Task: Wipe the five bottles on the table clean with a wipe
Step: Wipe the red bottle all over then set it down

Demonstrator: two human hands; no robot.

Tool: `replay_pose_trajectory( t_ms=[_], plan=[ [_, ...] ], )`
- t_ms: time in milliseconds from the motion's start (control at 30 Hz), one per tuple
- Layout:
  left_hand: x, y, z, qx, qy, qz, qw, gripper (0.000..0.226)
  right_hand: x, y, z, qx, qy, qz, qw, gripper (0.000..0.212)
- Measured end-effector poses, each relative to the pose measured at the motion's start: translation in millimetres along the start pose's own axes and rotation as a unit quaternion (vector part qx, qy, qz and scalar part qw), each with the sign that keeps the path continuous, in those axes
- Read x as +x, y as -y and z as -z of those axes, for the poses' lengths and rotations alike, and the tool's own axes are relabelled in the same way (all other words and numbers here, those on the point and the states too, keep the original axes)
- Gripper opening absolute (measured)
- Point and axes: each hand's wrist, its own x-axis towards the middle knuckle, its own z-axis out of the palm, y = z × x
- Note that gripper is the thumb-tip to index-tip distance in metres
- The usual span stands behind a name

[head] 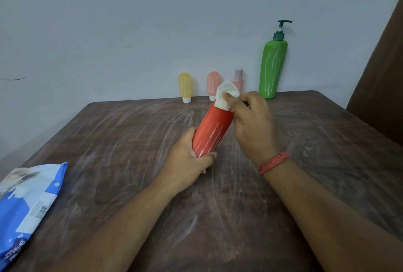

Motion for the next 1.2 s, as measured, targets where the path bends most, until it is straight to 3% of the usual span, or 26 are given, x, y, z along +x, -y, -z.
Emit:
replay_pose_trajectory(
  t_ms=[167, 333, 467, 567, 733, 800, 900, 1067, 1200],
  plan=[
    [1, 1, 0, -0.028, -0.009, -0.016, 0.999, 0.051, -9, 16, 1, 0.039, -0.022, 0.008, 0.999, 0.029],
    [1, 2, 0, -0.05, -0.004, -0.01, 0.999, 0.05, -7, 13, 1, 0.103, -0.042, -0.091, 0.99, 0.024],
    [4, 5, 2, -0.116, -0.008, 0.017, 0.993, 0.061, -11, 17, -3, 0.14, -0.03, -0.078, 0.987, 0.021],
    [3, 6, 2, -0.148, 0.024, 0.036, 0.988, 0.072, -6, 14, -2, 0.205, -0.057, -0.141, 0.967, 0.021],
    [4, 8, 5, -0.236, 0.025, 0.051, 0.97, 0.064, -14, 20, -7, 0.289, 0.005, -0.186, 0.939, 0.015],
    [4, 8, 5, -0.232, 0.04, 0.051, 0.971, 0.062, -11, 18, -5, 0.313, -0.018, -0.214, 0.925, 0.013],
    [3, 8, 2, -0.225, 0.06, 0.048, 0.971, 0.062, -11, 14, -5, 0.319, -0.048, -0.239, 0.916, 0.005],
    [6, 11, 7, -0.287, 0.033, 0.074, 0.955, 0.075, -19, 22, -11, 0.282, 0.013, -0.178, 0.943, 0.005],
    [5, 10, 5, -0.289, 0.051, 0.083, 0.952, 0.071, -12, 16, -6, 0.268, -0.042, -0.19, 0.944, 0.006]
  ],
)
